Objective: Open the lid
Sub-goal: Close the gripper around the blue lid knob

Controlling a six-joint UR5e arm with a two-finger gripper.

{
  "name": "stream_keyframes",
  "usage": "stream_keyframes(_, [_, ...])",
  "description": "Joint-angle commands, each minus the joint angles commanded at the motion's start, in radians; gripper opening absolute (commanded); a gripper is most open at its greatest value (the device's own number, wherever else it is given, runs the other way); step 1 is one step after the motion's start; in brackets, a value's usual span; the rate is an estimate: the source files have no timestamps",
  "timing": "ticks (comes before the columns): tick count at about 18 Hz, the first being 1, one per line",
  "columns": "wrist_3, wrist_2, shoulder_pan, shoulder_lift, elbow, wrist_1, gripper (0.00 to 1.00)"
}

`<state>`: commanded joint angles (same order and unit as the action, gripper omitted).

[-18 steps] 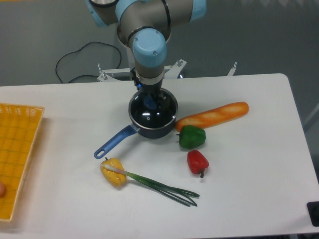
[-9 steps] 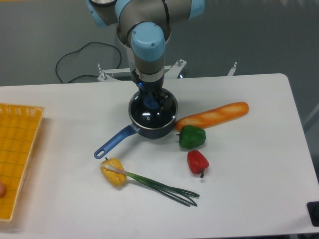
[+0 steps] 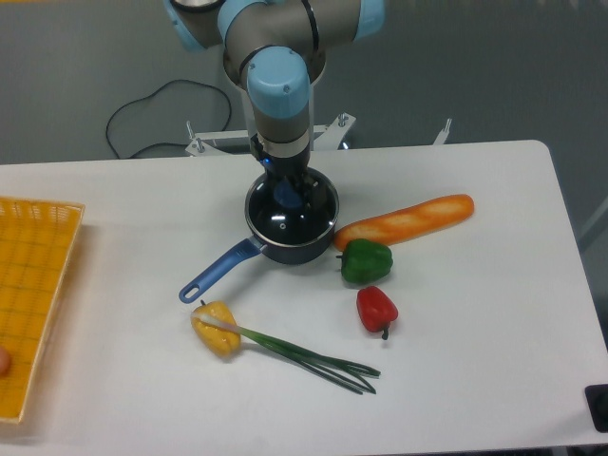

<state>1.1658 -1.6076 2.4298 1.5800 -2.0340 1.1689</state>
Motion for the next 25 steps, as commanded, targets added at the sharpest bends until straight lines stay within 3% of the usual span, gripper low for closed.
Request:
stream_keyframes(19, [-0.021,0.002,-0.002,0.011,-0.022,-0.037,1.0])
stream_keyframes(25, [-0.021,0.002,-0.002,0.017,-0.022,-0.035,0.74])
